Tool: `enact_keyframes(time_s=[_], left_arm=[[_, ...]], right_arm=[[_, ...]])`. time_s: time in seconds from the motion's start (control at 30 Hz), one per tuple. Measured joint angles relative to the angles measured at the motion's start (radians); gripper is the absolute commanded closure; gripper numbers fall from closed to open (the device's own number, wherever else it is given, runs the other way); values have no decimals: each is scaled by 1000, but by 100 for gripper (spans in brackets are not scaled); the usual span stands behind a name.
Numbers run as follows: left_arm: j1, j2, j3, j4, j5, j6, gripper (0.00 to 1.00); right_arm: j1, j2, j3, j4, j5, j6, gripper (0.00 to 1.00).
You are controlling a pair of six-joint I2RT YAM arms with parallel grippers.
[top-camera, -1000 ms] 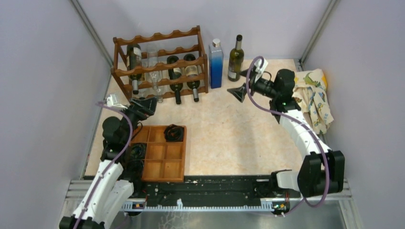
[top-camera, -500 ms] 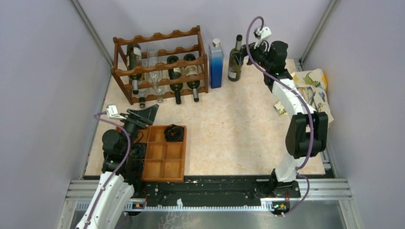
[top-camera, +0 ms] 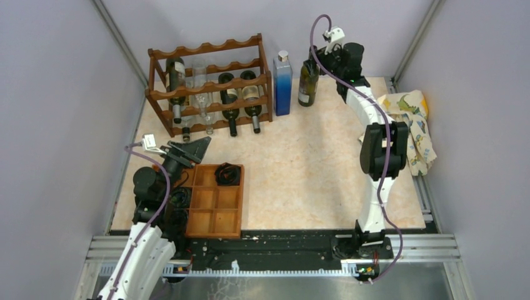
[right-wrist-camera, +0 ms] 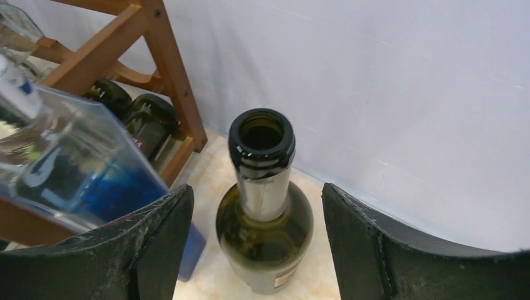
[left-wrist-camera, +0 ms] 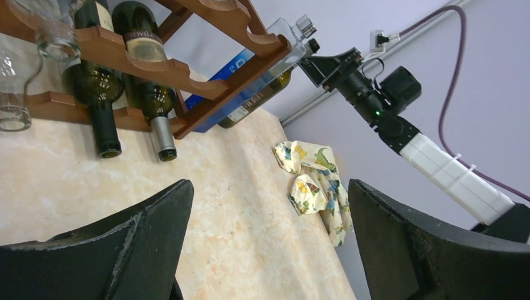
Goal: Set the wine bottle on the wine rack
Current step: Pick up the wine bottle from the center of the board.
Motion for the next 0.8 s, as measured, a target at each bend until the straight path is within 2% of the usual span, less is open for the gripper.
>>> enact_keyframes(time_s=[0.17, 0.3, 0.47, 0.57, 0.67, 0.8], left_arm=[[0, 34, 0, 24, 41, -42, 2], [0, 72, -4, 61, 85, -80, 2], [0, 151, -17, 155, 168, -135, 6], [-1, 218, -27, 230, 216, -180, 6], [-15, 264, -43, 291, 237, -220, 4], [-114, 315, -43, 351, 203, -245, 2]], right_arm=[[6, 61, 66, -4, 3, -25, 33], [11, 91, 92, 9, 8, -43, 45], [13, 118, 126, 24, 21, -57, 86], [13, 119, 128, 29, 13, -56, 100], [12, 113, 100, 64, 2, -51, 100], [-1, 16, -63, 152, -7, -40, 100]])
